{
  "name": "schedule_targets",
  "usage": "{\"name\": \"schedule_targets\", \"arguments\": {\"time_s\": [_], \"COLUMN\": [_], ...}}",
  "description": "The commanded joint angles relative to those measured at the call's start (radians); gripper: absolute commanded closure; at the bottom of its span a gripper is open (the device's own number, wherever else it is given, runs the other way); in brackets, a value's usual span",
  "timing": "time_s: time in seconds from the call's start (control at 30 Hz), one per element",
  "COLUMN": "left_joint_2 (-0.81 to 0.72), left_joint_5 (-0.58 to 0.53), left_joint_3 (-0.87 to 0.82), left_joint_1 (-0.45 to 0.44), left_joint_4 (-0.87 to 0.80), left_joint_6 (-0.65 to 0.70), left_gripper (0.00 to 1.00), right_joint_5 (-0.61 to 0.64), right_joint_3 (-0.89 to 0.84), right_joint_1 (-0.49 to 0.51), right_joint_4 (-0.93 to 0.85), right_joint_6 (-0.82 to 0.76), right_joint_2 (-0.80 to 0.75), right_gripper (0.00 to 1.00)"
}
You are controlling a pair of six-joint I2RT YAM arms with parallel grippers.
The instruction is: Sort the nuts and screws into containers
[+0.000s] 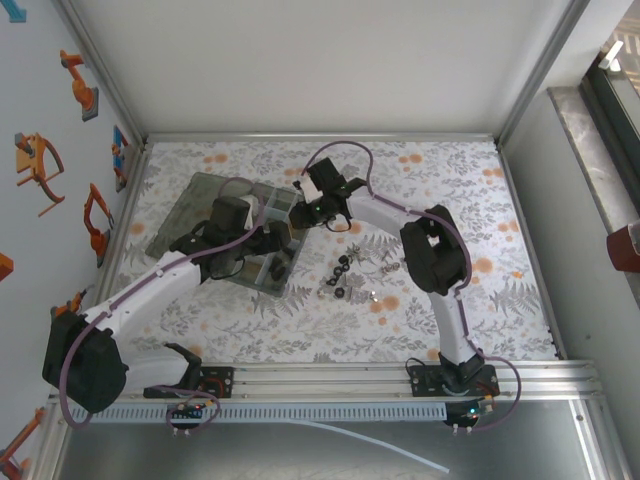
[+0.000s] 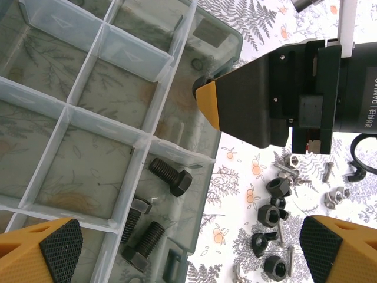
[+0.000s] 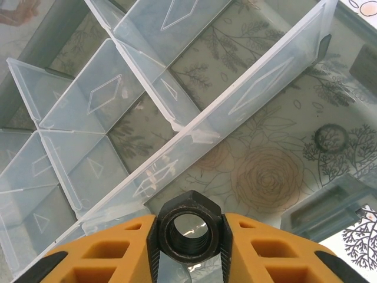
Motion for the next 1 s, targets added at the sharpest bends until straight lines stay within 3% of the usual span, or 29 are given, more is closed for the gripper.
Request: {"name": "schedule_targets", "arguments": {"time_s": [0.0, 0.27, 0.5, 0.67, 0.8, 0.97], "left_joint_2": [-0.004, -0.011, 0.012, 0.050, 0.099, 0.137], "left_joint_5": [0.024, 0.119, 0.209, 0.213, 0.225, 0.227], "left_joint_3": [-0.013, -0.029, -0.006, 0.024, 0.051, 0.084], "left_joint_1": [0.002, 0.001, -0.038, -0.101, -0.120, -0.124], "left_joint_4": [0.017, 0.081, 0.092, 0.100, 0.102, 0.105], "left_joint_6": [-0.014, 0.021, 0.127, 0.189, 0.200, 0.197], "left_gripper": [0.03, 0.03, 0.03, 0.03, 0.03, 0.03], "right_joint_5": [0.015, 0.046, 0.199, 0.265, 0.280, 0.272], "right_joint_3": [0.025, 0.005, -0.229, -0.450, -0.565, -0.585], "right_joint_1": [0.006, 0.005, 0.002, -0.005, -0.005, -0.005], "right_joint_4": [-0.013, -0.008, 0.024, 0.025, 0.034, 0.056], "right_joint_6": [-0.004, -0.025, -0.031, 0.020, 0.035, 0.046], "right_joint_2": [-0.018, -0.069, -0.292, -0.427, -0.453, -0.433], "right_gripper": [0.67, 0.62, 0.60, 0.52, 0.51, 0.54]}}
